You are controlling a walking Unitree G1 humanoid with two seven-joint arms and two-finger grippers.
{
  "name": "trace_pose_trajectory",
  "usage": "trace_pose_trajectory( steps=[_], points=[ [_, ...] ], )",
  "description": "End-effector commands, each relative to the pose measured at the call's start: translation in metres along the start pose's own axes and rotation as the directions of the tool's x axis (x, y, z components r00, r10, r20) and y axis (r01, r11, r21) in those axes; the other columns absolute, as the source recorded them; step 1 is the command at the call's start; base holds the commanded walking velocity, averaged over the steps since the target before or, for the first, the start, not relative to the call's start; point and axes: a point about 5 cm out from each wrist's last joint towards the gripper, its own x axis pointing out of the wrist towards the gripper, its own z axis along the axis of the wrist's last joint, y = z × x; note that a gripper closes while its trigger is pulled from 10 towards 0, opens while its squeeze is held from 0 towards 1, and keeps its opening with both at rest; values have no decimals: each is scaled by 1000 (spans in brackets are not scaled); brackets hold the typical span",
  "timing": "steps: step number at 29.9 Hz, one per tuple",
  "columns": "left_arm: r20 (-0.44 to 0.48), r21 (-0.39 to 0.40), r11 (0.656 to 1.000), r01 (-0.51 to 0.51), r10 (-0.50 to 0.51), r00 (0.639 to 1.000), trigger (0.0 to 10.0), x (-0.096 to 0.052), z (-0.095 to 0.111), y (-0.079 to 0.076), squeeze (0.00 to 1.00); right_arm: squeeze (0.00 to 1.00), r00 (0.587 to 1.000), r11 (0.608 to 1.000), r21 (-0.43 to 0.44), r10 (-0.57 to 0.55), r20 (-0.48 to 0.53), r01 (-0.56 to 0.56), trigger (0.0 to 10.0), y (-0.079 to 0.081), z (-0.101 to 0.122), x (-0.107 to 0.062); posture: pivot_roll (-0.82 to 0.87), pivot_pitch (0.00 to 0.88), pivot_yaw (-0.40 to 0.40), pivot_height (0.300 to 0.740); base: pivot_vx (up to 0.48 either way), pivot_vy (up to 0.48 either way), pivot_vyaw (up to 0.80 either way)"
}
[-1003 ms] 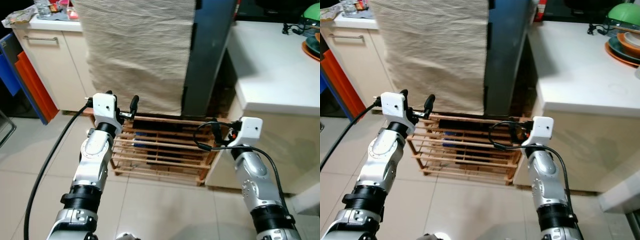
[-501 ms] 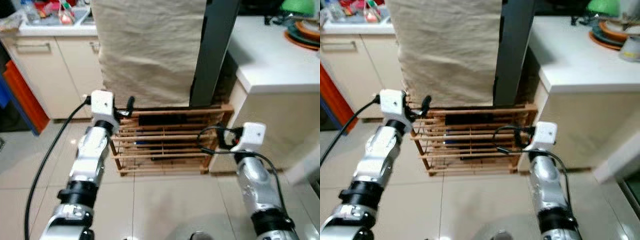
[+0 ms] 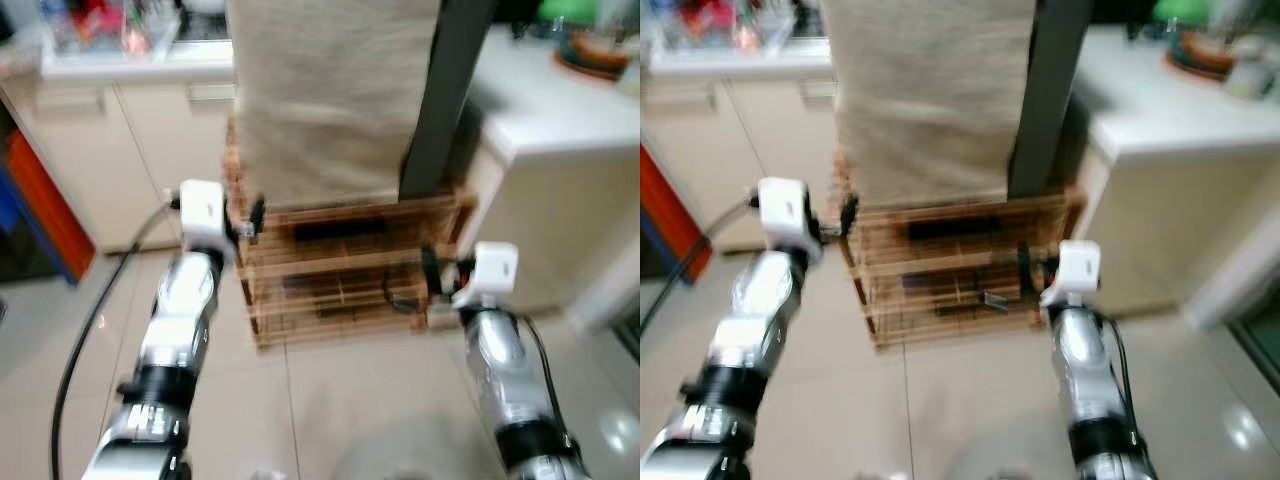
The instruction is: Restocking fridge
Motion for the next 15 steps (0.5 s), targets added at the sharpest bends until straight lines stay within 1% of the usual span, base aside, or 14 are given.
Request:
trace_pose_trajectory(
  steps=[1, 5, 8, 12, 15],
  points=[
    [-9, -1, 1000, 13, -13, 1000, 10000, 4, 2, -6, 0, 0, 1000, 1000, -13, -7, 9, 7, 10000, -3, 1, -1, -183, 0, 51, 740, 0, 480, -744],
    [-14, -3, 1000, 3, -3, 1000, 10000, 6, 2, -3, 0, 0, 1000, 1000, -20, 6, 21, -6, 10000, -1, 2, -3, -184, 0, 53, 740, 0, 480, -742],
    [-7, -36, 999, -4, 3, 1000, 10000, 6, 3, -2, 0, 0, 1000, 1000, -21, 9, 25, -9, 10000, -1, 1, -5, -189, 0, 55, 740, 0, 480, -738],
    [15, -66, 998, 12, -11, 1000, 10000, 6, 5, -5, 0, 0, 1000, 1000, -21, 10, 25, -9, 10000, -2, 1, -5, -192, 0, 55, 740, 0, 470, -738],
    [9, -64, 998, 12, -11, 1000, 10000, 5, 4, -5, 0, 0, 1000, 1000, -24, 12, 28, -11, 10000, -2, 1, -6, -191, 0, 54, 740, 0, 461, -731]
  ],
)
